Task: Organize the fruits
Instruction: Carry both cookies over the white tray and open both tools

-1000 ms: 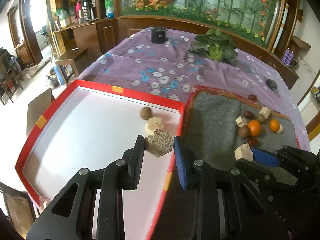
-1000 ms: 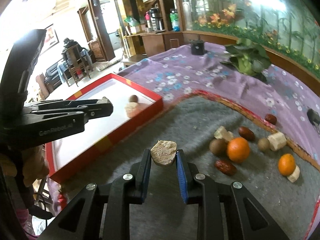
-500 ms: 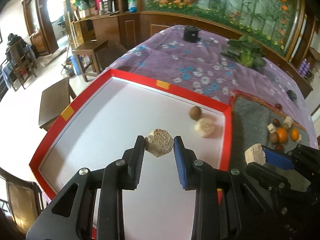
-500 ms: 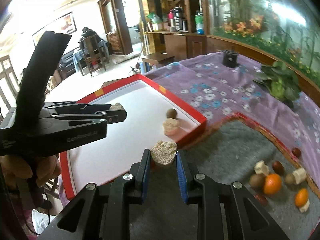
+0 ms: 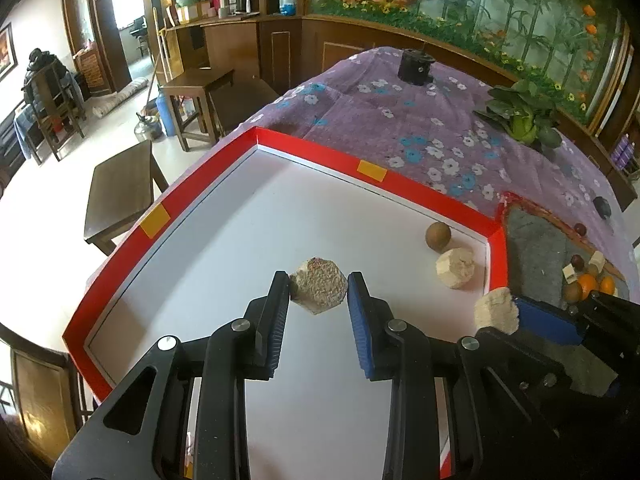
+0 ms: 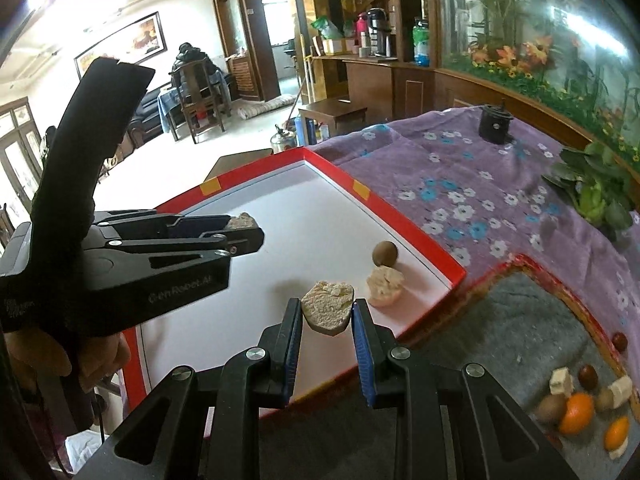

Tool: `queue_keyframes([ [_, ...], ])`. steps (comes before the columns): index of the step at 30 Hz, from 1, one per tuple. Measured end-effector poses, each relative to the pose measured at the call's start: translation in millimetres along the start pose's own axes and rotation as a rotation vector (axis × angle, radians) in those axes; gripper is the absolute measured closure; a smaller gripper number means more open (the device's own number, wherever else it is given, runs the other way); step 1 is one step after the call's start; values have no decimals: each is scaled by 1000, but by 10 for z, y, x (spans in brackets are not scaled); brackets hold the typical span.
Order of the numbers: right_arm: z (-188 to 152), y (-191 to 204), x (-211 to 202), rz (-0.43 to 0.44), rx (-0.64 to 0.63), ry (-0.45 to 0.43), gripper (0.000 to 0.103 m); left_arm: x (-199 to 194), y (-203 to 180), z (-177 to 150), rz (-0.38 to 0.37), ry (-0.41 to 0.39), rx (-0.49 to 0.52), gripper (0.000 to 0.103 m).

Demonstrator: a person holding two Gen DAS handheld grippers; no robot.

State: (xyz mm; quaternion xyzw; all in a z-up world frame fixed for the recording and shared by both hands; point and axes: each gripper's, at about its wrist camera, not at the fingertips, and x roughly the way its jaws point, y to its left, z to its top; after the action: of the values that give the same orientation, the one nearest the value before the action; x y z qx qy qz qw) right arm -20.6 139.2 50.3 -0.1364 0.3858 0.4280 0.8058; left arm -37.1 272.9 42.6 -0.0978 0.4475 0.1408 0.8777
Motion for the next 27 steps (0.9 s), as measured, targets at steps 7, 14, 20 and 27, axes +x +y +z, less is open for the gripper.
queue_keyframes([
  [7,37,19,189,-2,-17,26,79,111,25,46,8,14,-10,74],
  [14,50,23,322,20,-24,43,79,189,74,64,23,26,-22,74],
  [20,51,71,446,24,-37,67,79,236,93,59,30,39,-26,74],
  [27,25,68,529,32,-30,81,79,287,108,65,47,59,-39,74],
])
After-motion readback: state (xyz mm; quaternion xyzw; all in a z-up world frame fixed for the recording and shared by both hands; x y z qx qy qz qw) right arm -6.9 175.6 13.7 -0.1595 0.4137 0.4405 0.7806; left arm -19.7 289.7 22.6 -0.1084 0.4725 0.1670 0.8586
